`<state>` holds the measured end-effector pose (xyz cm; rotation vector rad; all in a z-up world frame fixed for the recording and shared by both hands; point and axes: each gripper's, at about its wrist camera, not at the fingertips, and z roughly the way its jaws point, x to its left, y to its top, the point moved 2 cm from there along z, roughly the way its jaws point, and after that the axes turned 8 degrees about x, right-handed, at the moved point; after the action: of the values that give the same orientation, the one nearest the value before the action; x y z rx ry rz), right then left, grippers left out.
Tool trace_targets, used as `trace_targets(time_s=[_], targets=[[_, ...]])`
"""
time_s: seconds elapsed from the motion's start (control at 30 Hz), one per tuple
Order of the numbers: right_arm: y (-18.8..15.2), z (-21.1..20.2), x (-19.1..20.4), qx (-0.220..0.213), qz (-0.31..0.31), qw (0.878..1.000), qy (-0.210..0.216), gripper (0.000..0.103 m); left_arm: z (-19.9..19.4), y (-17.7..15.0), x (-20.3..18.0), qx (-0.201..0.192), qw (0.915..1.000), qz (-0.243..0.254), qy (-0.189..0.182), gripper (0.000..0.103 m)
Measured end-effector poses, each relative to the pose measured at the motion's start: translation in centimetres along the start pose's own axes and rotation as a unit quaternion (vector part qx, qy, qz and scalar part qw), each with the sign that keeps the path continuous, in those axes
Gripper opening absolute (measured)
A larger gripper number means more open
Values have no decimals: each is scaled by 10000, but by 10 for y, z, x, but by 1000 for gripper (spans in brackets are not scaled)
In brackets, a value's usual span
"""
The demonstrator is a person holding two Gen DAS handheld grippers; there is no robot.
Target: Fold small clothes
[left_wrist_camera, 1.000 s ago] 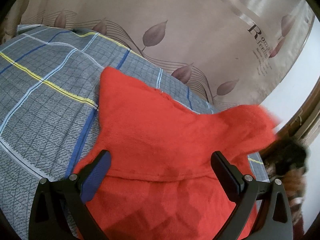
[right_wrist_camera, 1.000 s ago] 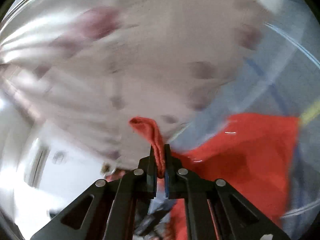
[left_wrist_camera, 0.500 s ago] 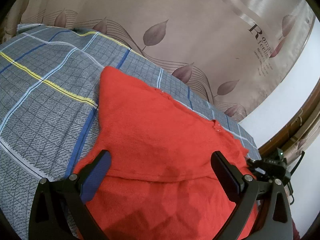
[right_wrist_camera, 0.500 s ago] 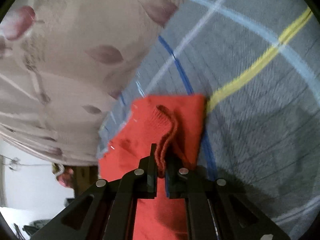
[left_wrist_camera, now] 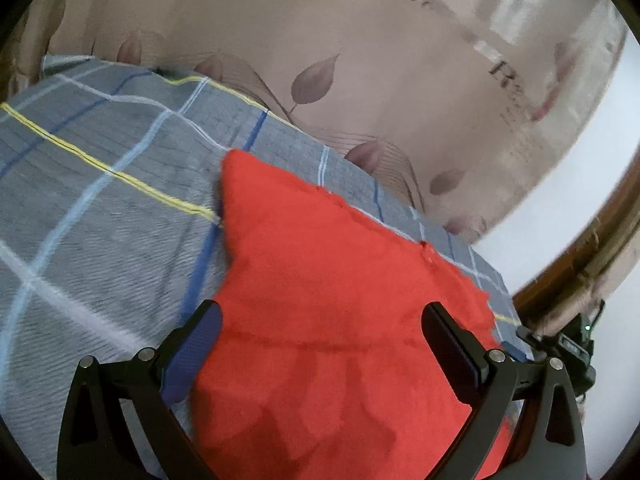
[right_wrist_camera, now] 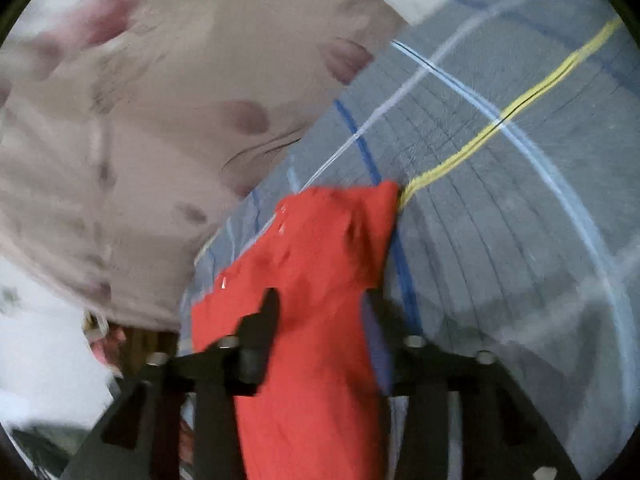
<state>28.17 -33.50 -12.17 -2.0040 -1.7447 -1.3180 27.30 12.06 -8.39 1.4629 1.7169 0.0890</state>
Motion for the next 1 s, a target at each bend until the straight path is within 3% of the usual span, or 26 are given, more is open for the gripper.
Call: trace_targets(time_s=[0.13,0.37,0.6,1.0], targets=[[-69,-26,13,443,-539,9975,90,61,-35,-21,11,638,9978,139,-151,99],[-174,-67,2,767,-699,9946,-78,61,-95,-95,14,1190,9907,371,-538,99],[-220,-76,7,809,-712,9941,71,61,-117,-158,7,1418,9842,245,-1029,99],[-273,-59,28,849,-807,9909,662,61,-142,-195,7,1171,9835,88,-1378,93]])
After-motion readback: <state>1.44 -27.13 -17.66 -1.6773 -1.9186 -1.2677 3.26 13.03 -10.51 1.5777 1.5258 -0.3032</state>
